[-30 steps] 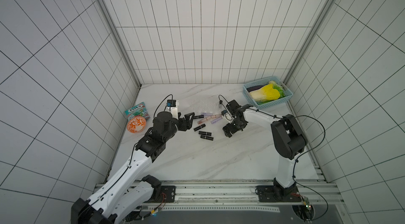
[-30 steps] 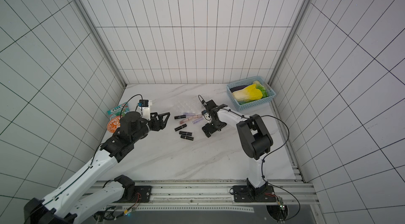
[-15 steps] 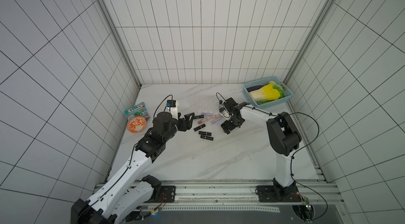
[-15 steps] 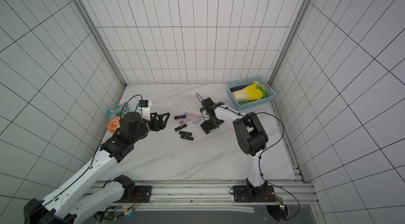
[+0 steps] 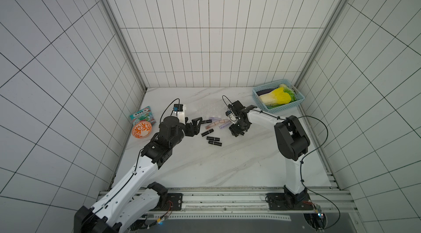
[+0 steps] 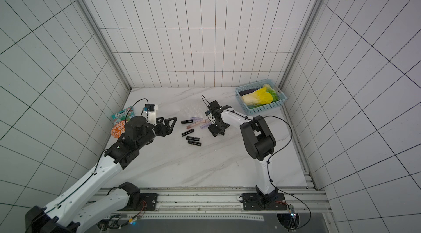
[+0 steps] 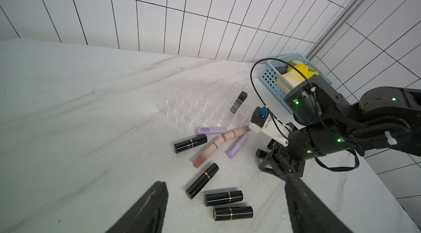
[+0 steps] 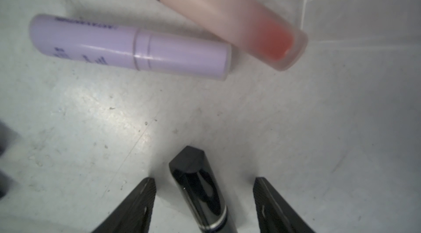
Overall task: Arrange the lipsticks in the organizer
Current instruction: Pick up the lipstick at the center of the board.
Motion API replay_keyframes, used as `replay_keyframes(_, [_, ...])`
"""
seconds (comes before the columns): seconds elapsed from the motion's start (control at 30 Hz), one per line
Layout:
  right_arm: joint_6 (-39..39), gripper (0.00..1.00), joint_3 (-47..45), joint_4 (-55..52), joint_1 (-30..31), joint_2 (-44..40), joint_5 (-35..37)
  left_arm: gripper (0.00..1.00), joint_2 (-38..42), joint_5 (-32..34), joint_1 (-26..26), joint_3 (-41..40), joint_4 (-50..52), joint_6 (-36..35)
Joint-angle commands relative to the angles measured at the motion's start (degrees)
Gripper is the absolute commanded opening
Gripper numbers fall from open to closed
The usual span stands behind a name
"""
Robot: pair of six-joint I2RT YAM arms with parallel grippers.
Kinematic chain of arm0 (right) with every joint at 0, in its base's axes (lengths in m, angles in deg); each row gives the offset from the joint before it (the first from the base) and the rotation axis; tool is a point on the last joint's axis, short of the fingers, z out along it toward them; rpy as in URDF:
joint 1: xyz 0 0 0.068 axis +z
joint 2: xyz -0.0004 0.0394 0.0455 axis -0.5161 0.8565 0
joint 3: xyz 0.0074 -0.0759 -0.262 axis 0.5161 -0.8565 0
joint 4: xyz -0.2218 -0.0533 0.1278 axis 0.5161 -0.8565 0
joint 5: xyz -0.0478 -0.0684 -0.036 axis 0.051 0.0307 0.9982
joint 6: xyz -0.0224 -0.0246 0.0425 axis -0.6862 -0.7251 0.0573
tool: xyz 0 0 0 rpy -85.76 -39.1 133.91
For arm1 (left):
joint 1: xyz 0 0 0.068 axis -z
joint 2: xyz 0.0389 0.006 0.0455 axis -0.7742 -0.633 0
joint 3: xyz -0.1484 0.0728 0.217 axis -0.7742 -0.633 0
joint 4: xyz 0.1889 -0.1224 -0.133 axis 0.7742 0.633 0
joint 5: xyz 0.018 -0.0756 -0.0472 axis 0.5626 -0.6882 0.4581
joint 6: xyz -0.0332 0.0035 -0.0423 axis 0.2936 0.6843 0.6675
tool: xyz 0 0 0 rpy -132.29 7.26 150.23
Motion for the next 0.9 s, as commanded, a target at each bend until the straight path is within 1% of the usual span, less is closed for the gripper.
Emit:
replay_keyframes(0.0, [2.53, 0.71, -3.88, -3.79, 0.51, -0.85, 0.8, 0.79, 0.16, -0.89, -0.31, 0.31, -1.29, 0.14])
replay_keyframes(0.1, [3.43, 0.64, -5.21, -3.74, 0.54, -1.41, 0.69, 0.79, -0.06, -1.77, -0.31, 0.22, -1.76, 0.43])
replay_keyframes(0.2, [3.96, 0.53, -4.99, -4.44, 0.54, -1.29, 0.95, 0.79, -0.51, -2.59, -0.26, 0.63, -1.78, 0.83])
replay_keyframes(0.27, [4.24, 0.48, -4.96, -4.56, 0.55, -1.24, 0.7, 0.77, -0.59, -2.82, -0.22, 0.96, -1.78, 0.93])
replay_keyframes(0.37, [4.67, 0.31, -4.86, -4.54, 0.58, -0.93, 0.6, 0.75, -0.78, -3.03, -0.22, 1.23, -2.02, 1.35])
replay_keyframes(0.53, [5.49, 0.19, -5.08, -3.7, 0.49, -1.79, -0.18, 0.74, -1.65, -4.09, -0.22, 1.32, -2.66, 2.24])
replay_keyframes(0.63, [6.23, 0.17, -5.68, -3.25, -0.18, -4.49, -1.13, 0.74, -1.83, -4.95, -0.46, 1.55, -3.1, 4.05])
replay_keyframes(0.7, [6.71, 0.17, -6.5, -3.23, -0.82, -7.85, -3.06, 0.74, -1.66, -7.32, -1.04, 2.16, -3.1, 5.44])
replay_keyframes(0.77, [7.32, 0.17, -7.48, -3.23, -1.54, -12.81, -6.22, 0.82, -1.94, -12.27, -2.64, 3.23, -3.34, 7.39])
replay_keyframes(0.83, [7.91, 0.18, -8.57, -2.9, -1.92, -18.57, -10.31, 0.88, -2.88, -20.24, -5.18, 4.3, -4.44, 10.76])
replay_keyframes(0.87, [8.03, 0.19, -8.81, -2.88, -1.92, -20.9, -13.0, 0.9, -3.37, -24.15, -6.46, 4.5, -5.89, 12.71])
